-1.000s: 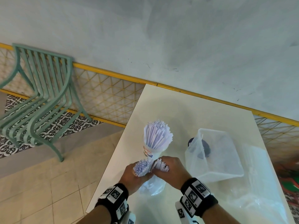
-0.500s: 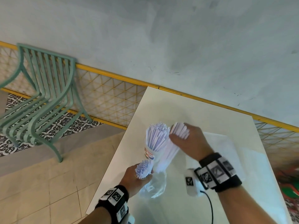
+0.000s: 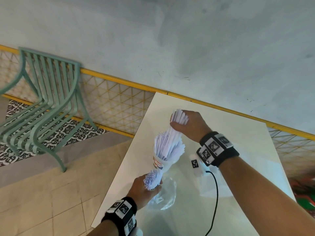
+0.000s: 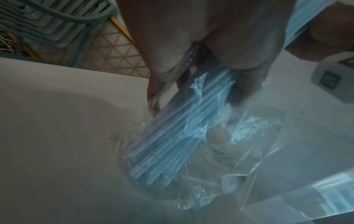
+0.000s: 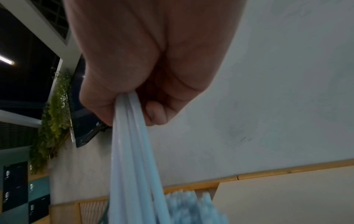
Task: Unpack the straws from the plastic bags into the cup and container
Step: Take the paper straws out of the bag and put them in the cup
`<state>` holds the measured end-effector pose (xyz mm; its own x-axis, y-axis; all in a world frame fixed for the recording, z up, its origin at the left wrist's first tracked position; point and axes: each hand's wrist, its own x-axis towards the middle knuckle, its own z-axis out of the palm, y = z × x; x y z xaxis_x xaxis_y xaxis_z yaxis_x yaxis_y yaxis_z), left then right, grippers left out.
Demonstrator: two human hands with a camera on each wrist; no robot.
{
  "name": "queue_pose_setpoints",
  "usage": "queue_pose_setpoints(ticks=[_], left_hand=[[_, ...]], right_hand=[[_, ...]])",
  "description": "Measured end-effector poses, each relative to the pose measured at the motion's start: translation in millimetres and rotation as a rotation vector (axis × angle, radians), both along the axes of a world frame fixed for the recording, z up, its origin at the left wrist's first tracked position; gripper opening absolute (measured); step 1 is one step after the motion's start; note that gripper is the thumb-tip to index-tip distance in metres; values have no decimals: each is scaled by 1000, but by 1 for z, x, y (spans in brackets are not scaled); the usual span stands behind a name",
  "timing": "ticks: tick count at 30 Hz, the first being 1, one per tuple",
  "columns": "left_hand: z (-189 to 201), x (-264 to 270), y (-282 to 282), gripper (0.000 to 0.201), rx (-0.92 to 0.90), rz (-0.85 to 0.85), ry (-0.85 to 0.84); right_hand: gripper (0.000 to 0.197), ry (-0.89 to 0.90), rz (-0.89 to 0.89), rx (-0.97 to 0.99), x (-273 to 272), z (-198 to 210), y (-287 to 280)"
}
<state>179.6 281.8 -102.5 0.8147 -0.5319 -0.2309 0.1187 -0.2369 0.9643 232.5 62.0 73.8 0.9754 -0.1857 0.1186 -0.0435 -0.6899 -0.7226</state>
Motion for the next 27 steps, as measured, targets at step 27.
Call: queue_pose_setpoints(ticks=[27], left_hand=[[-1,1,0,7,46,-5,-14]], right_hand=[[67,-67,199,-501,-20,-92,21]])
